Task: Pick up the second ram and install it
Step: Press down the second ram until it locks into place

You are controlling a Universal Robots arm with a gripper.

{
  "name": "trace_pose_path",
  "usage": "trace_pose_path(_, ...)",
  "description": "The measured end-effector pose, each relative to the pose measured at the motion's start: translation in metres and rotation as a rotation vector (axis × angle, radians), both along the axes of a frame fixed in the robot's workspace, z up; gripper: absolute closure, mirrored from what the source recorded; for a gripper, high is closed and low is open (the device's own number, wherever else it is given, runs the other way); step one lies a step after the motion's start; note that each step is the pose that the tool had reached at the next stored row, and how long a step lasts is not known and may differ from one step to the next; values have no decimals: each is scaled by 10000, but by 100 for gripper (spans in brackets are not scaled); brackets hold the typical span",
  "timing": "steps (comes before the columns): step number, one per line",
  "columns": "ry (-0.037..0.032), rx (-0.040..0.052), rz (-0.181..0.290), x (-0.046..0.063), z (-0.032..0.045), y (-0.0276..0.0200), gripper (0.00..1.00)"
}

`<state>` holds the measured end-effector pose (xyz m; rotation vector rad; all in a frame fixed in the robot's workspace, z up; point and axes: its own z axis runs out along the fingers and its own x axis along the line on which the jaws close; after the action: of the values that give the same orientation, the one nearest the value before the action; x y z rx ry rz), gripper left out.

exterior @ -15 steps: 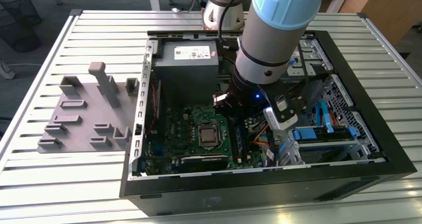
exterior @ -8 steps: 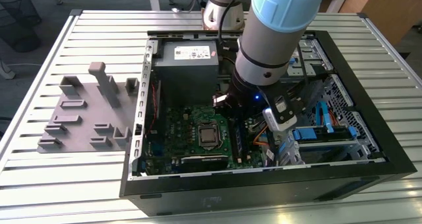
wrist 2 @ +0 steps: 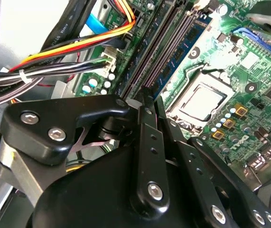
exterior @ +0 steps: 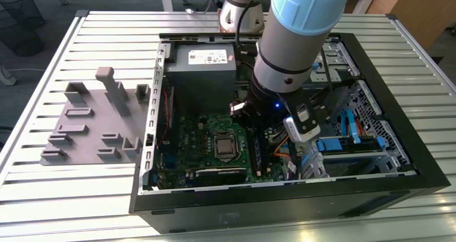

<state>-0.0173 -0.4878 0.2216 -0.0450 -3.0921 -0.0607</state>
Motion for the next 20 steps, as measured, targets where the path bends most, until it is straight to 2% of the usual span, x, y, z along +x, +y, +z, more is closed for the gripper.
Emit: trace_pose_path(20,4,-1,63,1,-43,-3,86)
